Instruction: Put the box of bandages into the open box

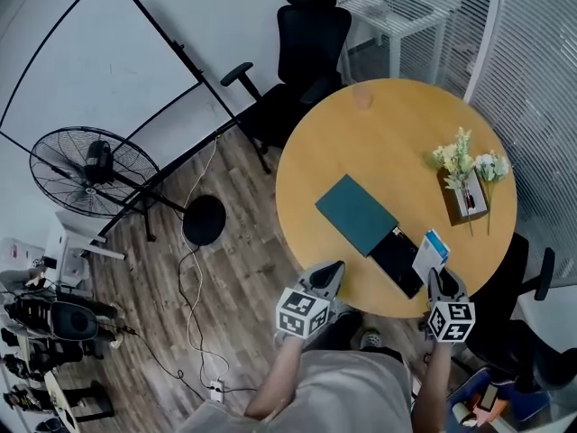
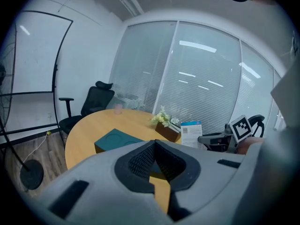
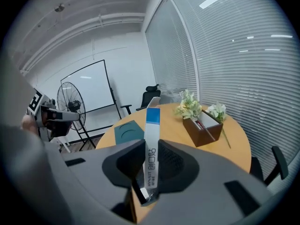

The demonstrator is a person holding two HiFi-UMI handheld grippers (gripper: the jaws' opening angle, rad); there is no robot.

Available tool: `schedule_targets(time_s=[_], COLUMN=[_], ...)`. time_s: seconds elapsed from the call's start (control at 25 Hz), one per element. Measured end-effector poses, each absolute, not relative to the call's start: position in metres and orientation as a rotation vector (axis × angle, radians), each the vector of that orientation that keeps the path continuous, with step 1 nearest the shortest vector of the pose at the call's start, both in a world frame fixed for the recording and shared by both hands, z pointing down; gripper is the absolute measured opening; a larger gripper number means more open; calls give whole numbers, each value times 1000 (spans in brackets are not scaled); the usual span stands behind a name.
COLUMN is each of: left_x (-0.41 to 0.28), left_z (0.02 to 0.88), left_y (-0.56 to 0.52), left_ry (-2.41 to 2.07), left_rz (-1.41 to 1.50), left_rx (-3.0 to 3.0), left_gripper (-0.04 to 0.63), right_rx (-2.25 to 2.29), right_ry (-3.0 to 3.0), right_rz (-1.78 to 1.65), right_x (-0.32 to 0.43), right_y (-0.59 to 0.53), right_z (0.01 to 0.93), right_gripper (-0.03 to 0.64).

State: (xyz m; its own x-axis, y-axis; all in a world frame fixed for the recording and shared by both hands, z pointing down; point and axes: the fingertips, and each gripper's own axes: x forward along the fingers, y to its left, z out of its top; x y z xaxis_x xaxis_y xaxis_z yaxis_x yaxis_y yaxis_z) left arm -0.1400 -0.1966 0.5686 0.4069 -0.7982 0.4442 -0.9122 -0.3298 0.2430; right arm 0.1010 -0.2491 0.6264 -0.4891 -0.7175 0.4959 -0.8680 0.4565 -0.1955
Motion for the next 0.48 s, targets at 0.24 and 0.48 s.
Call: schedule_targets(time_s=[0.24, 0.48], left_x=[-148, -131], left_z=[567, 571], left_y=[-227, -247], left_ry=[-1400, -1266], left_rz=[339, 372], left_rx=[2261, 2364], left_gripper=[9, 9], right_rx=[1417, 1451], right_ry=[-2318, -2239], right_rz=[592, 532], right_x=[100, 101], right_y=[-267, -277], right_z=[623, 636], right_gripper=[77, 77])
